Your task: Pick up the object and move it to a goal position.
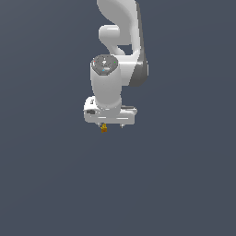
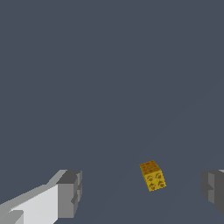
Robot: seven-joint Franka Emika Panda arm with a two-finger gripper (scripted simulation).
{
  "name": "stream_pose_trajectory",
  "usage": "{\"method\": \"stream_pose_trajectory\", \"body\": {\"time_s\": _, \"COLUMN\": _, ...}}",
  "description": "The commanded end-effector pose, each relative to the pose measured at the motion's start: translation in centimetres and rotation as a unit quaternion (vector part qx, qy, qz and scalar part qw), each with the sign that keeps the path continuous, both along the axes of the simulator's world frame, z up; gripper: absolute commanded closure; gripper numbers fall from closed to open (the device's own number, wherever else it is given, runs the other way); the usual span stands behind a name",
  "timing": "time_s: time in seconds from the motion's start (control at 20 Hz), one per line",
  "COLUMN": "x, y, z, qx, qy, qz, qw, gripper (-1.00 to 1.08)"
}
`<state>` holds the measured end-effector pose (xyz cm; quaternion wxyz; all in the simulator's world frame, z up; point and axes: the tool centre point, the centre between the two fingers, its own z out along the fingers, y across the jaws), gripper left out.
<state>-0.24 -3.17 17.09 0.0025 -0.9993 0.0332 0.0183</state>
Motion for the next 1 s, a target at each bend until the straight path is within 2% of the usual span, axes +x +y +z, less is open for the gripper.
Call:
{"method": "stream_pose_trajectory", "body": {"time_s": 0.0, "x": 0.0, "y": 0.0, "z": 0.0, "qx": 0.0, "qy": 0.0, "qz": 0.0, "qw": 1.0, "gripper": -0.92}}
{"method": "stream_pose_trajectory", "body": {"time_s": 0.45, "x": 0.3, "y": -3.8, "z": 1.6, "qx": -0.012, "qy": -0.014, "qz": -0.013, "qw": 0.9997, "gripper": -0.92}}
{"method": "stream_pose_trajectory", "body": {"time_s": 0.95, "x": 0.0, "y": -3.7, "z": 0.9, "qx": -0.011, "qy": -0.014, "qz": -0.004, "qw": 0.9998, "gripper": -0.92}}
